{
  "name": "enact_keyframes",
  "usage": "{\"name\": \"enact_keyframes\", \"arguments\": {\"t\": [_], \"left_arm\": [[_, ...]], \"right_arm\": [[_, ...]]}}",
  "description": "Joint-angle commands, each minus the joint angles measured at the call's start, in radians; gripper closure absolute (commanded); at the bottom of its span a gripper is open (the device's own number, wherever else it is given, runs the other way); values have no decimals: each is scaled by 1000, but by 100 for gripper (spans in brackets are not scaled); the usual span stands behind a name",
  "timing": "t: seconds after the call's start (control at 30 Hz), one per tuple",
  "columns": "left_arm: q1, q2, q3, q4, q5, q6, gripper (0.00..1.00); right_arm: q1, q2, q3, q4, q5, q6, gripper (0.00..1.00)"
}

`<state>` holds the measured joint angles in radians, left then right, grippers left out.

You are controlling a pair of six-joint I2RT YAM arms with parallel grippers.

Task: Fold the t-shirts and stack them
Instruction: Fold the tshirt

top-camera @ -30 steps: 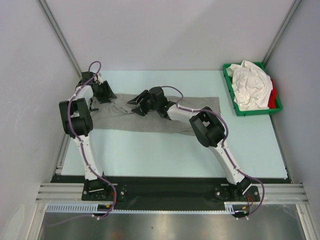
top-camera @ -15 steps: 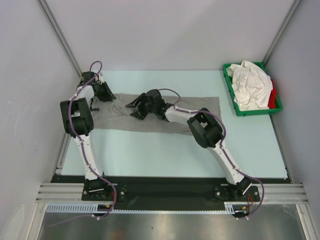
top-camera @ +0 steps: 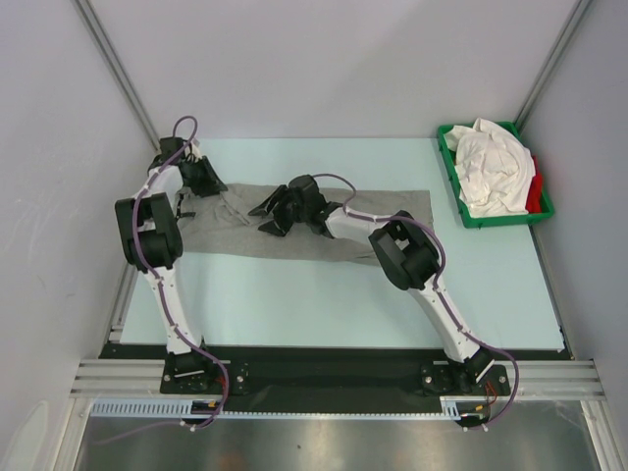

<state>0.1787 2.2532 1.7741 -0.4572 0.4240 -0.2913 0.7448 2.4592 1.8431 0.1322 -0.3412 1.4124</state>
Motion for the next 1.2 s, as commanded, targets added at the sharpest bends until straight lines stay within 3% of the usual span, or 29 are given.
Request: {"name": "enact_keyframes", "arguments": {"t": [0.0, 0.33, 0.57, 1.17], "left_arm": [[-5, -72, 21, -17, 2, -2, 68], [-10, -55, -8, 12, 39, -26, 67], [-13, -67, -24, 14, 27, -29, 81], [-16, -90, -22, 12, 19, -22, 89]], "right_arm": [[4, -3, 59, 29, -18, 8, 39], [7, 38, 110, 37, -28, 45, 42], [8, 50, 120, 21, -36, 48, 47], [13, 35, 82, 3, -48, 11, 44]]}}
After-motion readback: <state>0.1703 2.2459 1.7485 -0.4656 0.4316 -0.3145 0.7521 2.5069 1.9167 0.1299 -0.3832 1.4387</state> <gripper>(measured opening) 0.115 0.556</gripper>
